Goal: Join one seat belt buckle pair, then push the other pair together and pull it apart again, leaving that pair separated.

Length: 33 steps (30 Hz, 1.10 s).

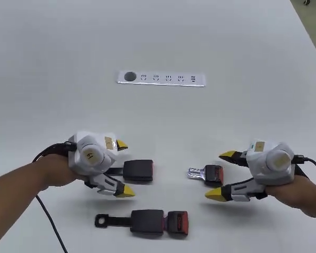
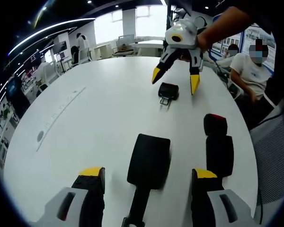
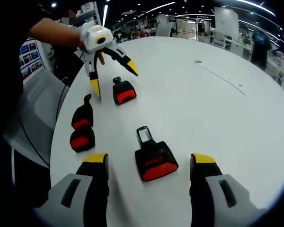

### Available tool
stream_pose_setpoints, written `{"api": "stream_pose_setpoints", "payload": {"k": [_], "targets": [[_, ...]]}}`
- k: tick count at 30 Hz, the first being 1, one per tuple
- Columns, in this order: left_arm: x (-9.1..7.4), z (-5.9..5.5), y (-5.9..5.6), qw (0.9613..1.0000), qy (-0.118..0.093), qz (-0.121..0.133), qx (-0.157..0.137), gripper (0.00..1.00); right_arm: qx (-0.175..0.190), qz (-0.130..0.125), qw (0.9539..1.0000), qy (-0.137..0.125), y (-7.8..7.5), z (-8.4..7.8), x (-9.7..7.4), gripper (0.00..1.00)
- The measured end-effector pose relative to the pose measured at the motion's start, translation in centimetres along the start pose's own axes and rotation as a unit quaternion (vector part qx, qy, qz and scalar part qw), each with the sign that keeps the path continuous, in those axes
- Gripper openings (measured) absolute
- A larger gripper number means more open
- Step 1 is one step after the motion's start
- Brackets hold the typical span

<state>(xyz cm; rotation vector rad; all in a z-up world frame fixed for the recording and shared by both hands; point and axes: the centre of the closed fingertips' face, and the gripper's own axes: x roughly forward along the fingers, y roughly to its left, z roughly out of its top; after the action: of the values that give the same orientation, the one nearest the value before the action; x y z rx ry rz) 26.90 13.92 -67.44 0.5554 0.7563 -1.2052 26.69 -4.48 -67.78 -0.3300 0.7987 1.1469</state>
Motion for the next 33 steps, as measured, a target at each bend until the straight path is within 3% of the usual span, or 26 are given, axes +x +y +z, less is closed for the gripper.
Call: {"api": "stream_pose_setpoints", "payload": {"k": [13,17,23,29,32,33], "targets": [[1.1,-0.7,0.5,0.9999,0.006,-0.007,-0.004,0.67,-0.005,0.016,0.9997,0.018,-0.7,-0.7,0.5,0.58],[1.1,-0.6,0.2,0.9999,0.008,-0.009,0.001,0.59,-0.017,0.018,0.9995,0.019,-0.8,-0.7,0.8,0.56],[1.3,-0.8,0.5,0.9999,0.002,-0.010,0.004,0.57,-0.036,0.028,0.9987,0.021,-0.4,-0.8,1.1,0.48],[1.5,-1.0,0.3,0.9998,-0.003,-0.016,0.013,0.51,-0.050,0.036,0.9977,0.026,-0.1,-0.8,1.0,0.43],[1.5,-0.6,-0.5,0.9988,-0.007,-0.036,0.032,0.42,-0.061,0.035,0.9970,0.032,-0.4,-0.9,0.9,0.40],[1.4,-0.8,-0.1,0.9991,0.001,-0.025,0.035,0.40,-0.065,0.034,0.9967,0.036,-0.5,-1.0,0.9,0.38]]}}
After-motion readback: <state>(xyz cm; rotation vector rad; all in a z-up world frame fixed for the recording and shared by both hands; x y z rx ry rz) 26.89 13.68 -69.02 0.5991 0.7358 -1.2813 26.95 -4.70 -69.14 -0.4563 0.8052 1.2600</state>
